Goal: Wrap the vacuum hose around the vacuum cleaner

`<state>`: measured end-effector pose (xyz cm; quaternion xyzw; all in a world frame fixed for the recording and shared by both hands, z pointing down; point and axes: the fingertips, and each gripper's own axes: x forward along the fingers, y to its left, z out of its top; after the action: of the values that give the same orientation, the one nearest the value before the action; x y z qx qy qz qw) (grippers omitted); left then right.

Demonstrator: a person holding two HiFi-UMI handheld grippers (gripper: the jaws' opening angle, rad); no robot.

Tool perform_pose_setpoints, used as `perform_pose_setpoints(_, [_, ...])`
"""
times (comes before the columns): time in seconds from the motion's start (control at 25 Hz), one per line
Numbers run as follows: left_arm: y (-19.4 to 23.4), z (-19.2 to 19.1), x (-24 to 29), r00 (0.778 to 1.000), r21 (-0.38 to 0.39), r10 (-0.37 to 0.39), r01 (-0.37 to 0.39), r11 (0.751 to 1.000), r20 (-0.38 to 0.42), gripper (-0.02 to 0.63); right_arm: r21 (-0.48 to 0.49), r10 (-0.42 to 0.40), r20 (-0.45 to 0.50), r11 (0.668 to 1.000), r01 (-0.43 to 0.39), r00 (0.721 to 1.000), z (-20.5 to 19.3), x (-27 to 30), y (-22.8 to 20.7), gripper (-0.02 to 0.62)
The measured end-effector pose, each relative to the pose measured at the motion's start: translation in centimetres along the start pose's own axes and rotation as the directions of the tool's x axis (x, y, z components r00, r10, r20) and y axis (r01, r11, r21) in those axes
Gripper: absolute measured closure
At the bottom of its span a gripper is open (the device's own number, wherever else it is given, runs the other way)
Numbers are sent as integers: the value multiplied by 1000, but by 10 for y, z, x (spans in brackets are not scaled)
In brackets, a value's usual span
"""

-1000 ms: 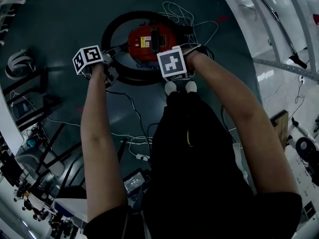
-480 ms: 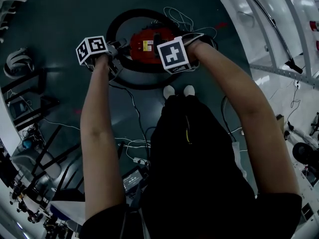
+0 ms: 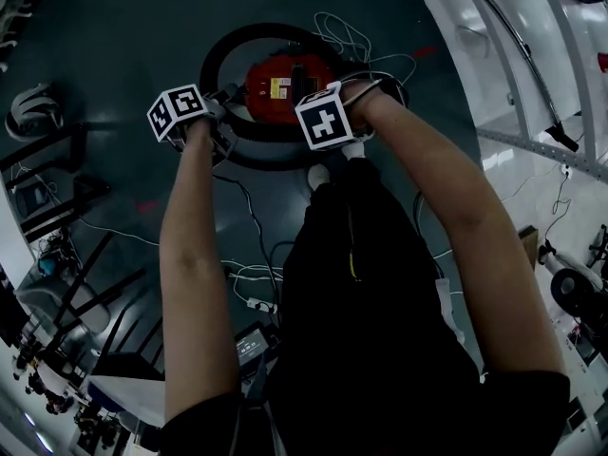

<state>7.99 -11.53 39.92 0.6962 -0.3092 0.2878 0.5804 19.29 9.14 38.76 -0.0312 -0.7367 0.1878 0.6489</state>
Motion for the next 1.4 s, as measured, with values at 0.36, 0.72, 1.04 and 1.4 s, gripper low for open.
perform_pose_setpoints(0.36, [-24,12,12,999,-50,7,-5,999,31,520,-50,31,-81,998,-35,996,-32,-27,-20,443])
perform_pose_setpoints(0.72, [-57,28,16,998,-23,-19,20,1000,56,520,-83,-29,-129,996,18,991,-60,-60,-40,445])
perform_pose_setpoints(1.04, [-35,34,13,991,-51,13,-7,999,130,523,-127,-155,-12,980,152,988,-46,-30,-57,445])
perform_pose_setpoints(1.4, [26,14,11,979,-116,35,-12,993,201,525,-172,-311,31,934,312,950,-19,21,-71,448])
